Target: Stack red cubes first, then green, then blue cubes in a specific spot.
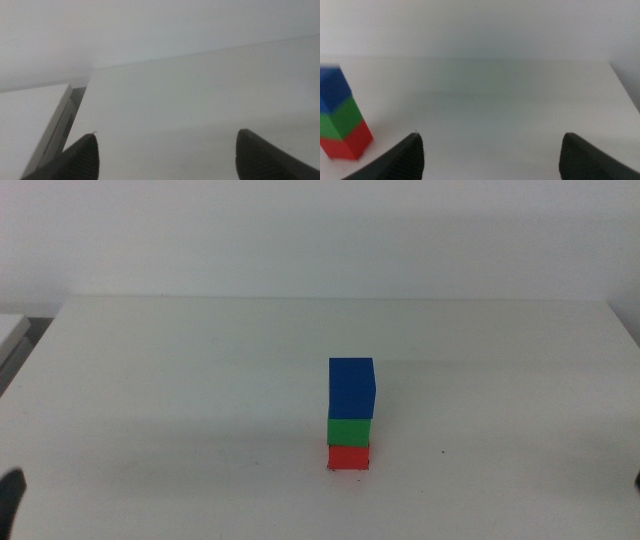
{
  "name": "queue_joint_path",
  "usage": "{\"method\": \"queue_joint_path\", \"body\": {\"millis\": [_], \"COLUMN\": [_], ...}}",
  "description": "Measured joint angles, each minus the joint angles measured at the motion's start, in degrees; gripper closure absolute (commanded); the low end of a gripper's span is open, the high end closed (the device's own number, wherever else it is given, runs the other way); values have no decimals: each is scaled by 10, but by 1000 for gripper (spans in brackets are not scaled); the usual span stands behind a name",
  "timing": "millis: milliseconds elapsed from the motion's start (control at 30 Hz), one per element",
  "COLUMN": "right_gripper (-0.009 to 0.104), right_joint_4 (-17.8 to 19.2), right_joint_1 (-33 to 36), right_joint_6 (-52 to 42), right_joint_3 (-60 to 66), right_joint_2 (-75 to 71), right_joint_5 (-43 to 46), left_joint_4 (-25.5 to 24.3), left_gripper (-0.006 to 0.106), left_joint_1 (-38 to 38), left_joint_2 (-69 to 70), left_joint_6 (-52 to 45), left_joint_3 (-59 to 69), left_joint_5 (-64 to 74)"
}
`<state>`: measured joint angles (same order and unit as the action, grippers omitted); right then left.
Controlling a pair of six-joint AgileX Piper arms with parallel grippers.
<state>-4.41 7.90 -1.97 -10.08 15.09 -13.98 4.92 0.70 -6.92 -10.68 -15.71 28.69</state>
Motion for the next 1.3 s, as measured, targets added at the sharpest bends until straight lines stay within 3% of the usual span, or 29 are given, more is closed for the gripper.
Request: {"method": "queue_joint_path", "body": {"millis": [167,400,733,1000,1300], "right_gripper": [5,5,5,5,5], "right_joint_4": [21,47,47,44,44], "right_joint_1": [0,0,0,0,0], "right_joint_6": [0,0,0,1,1], "right_joint_3": [88,99,99,99,99], "right_joint_2": [-92,-147,-148,-148,-148], "right_joint_5": [1,-3,-3,-3,-3], "left_joint_4": [7,11,11,-30,-40], "left_gripper": [7,7,7,7,7], "left_joint_1": [-1,-2,-2,-2,-2], "left_joint_2": [63,67,68,68,68], "left_joint_6": [0,0,0,0,0], "left_joint_3": [61,120,156,157,157], "left_joint_5": [-23,-114,-142,-145,-151]}}
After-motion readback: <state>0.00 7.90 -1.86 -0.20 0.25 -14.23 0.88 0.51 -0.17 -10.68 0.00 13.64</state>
